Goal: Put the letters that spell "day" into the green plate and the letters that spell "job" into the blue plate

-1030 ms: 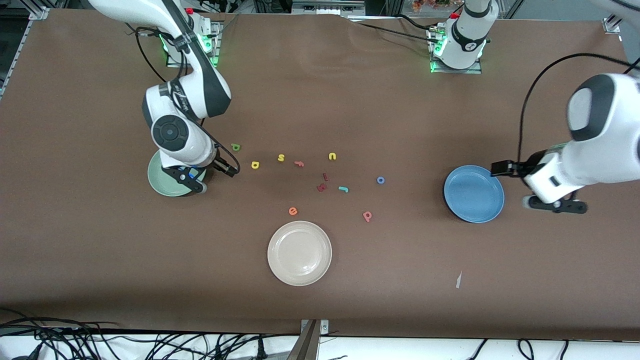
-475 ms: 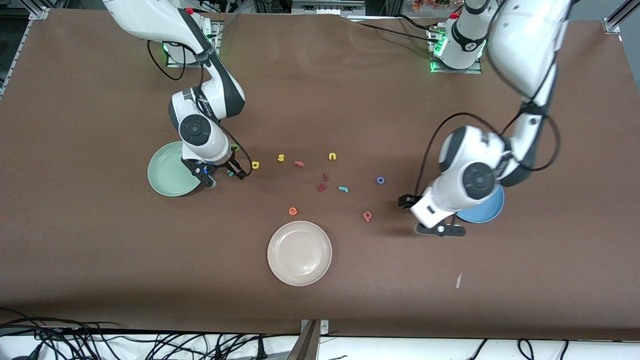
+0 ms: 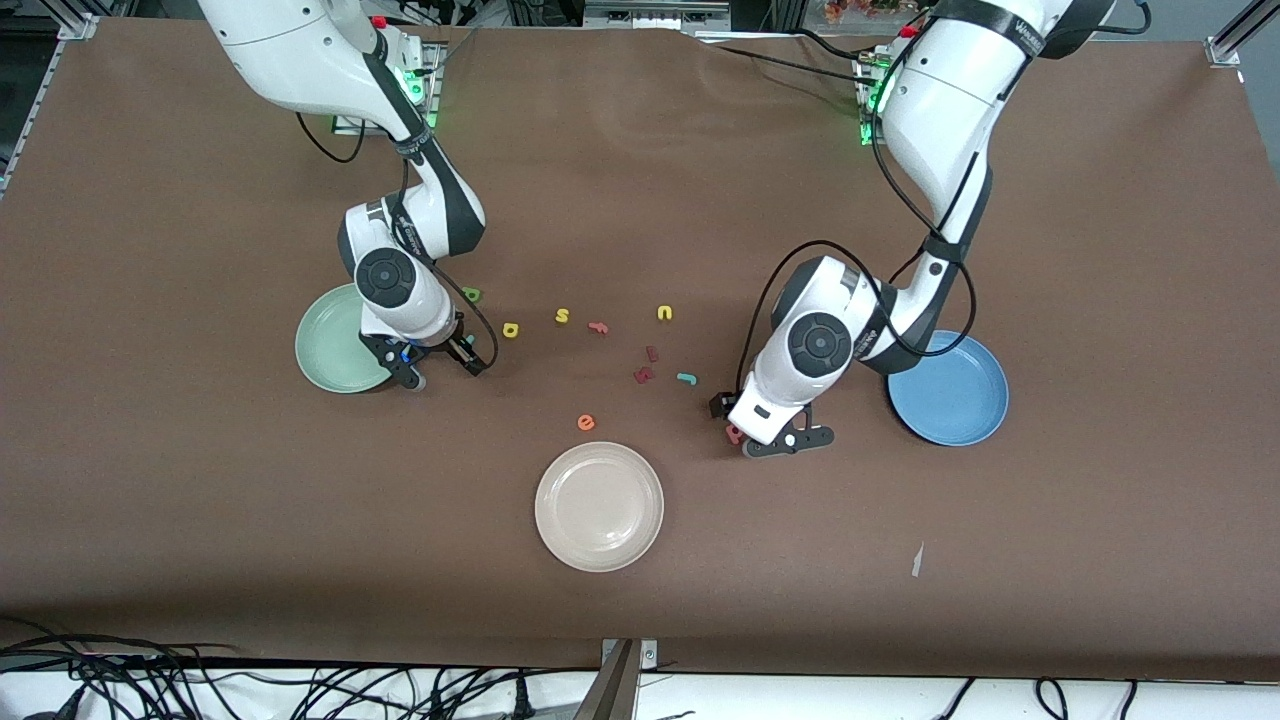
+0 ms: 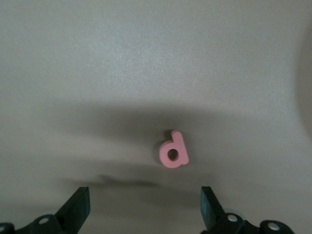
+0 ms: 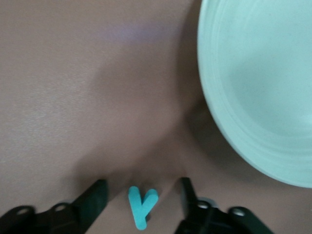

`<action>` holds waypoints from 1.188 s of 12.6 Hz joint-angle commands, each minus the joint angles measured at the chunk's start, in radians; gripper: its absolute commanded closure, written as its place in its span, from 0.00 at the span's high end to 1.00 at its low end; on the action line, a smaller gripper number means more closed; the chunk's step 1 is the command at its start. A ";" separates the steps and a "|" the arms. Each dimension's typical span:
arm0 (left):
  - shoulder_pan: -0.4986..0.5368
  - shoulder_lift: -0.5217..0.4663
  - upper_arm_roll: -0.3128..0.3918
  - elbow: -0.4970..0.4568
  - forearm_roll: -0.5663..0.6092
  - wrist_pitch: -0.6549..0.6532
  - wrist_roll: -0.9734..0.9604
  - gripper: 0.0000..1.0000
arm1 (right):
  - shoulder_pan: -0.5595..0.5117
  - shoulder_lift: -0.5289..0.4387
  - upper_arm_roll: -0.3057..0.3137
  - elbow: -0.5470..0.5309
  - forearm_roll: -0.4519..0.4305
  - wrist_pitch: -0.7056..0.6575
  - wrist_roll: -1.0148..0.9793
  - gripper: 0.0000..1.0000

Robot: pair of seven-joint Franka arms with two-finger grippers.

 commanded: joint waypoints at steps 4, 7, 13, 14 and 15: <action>-0.057 0.108 0.042 0.150 0.005 -0.006 -0.162 0.96 | 0.004 -0.007 0.003 -0.004 -0.002 -0.038 -0.030 0.17; -0.109 0.123 0.105 0.157 0.003 -0.006 -0.162 0.82 | 0.004 -0.007 0.005 -0.003 -0.001 -0.050 -0.031 0.17; -0.109 0.131 0.104 0.158 0.002 -0.006 -0.174 0.32 | -0.002 -0.057 -0.004 0.118 0.010 -0.304 -0.115 0.17; -0.108 0.131 0.104 0.158 0.002 -0.006 -0.176 0.23 | -0.011 -0.067 -0.029 0.125 0.013 -0.327 -0.187 0.17; -0.106 0.129 0.104 0.158 0.002 -0.006 -0.173 0.14 | -0.016 -0.070 -0.067 0.125 0.016 -0.331 -0.271 0.18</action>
